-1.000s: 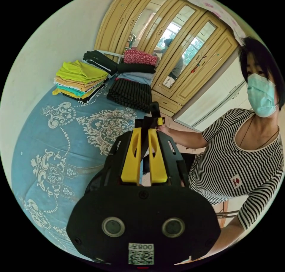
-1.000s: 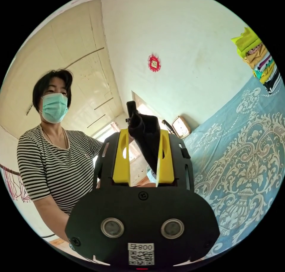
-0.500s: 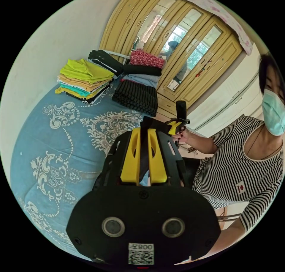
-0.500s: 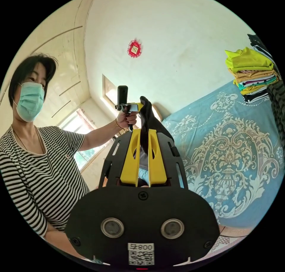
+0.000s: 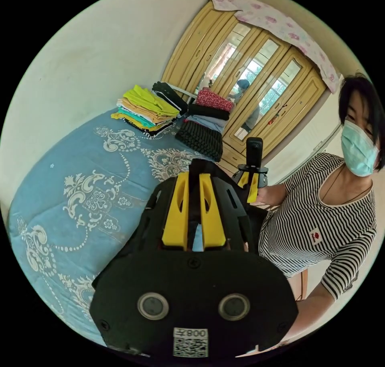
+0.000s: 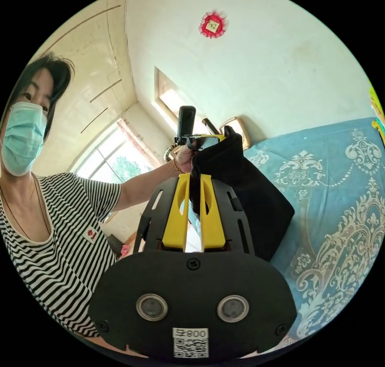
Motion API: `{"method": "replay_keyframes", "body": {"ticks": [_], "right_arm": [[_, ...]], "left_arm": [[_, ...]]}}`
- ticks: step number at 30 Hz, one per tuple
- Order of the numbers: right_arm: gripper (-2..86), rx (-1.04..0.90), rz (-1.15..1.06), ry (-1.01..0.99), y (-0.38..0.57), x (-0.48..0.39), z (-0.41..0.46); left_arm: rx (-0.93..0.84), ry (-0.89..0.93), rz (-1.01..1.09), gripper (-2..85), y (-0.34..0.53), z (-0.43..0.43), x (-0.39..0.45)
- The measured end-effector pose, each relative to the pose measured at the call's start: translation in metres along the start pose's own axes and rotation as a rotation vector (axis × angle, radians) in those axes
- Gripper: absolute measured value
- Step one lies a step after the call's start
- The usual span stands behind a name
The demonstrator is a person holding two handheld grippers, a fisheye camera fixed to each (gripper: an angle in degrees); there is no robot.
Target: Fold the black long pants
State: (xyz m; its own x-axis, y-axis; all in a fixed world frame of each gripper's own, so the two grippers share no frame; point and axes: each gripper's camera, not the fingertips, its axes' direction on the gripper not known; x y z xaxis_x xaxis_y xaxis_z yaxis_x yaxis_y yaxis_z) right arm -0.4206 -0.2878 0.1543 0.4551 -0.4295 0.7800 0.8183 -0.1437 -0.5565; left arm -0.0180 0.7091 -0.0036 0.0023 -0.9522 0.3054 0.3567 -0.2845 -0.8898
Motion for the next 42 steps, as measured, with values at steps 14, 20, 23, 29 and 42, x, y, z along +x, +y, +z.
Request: {"method": "replay_keyframes", "body": {"ticks": [14, 20, 23, 29, 42], "right_arm": [[3.5, -0.398, 0.172, -0.024, 0.033, 0.107, 0.364], [6.7, -0.669, 0.254, 0.026, 0.088, 0.156, 0.487], [8.7, -0.726, 0.253, -0.031, 0.102, 0.16, 0.516], [8.7, -0.654, 0.236, -0.124, 0.099, 0.152, 0.494], [1.4, -0.764, 0.277, 0.128, 0.137, 0.204, 0.446]], "left_arm": [[0.107, -0.196, -0.67, 5.0, 0.313, -0.016, -0.059], [0.259, -0.321, -0.951, 2.5, 0.419, -0.017, -0.017], [0.346, -0.298, -0.902, 2.0, 0.421, -0.019, 0.03], [0.259, -0.37, -0.792, 0.7, 0.375, 0.002, 0.121], [0.1, -0.476, -0.807, 1.8, 0.307, -0.025, 0.229]]}}
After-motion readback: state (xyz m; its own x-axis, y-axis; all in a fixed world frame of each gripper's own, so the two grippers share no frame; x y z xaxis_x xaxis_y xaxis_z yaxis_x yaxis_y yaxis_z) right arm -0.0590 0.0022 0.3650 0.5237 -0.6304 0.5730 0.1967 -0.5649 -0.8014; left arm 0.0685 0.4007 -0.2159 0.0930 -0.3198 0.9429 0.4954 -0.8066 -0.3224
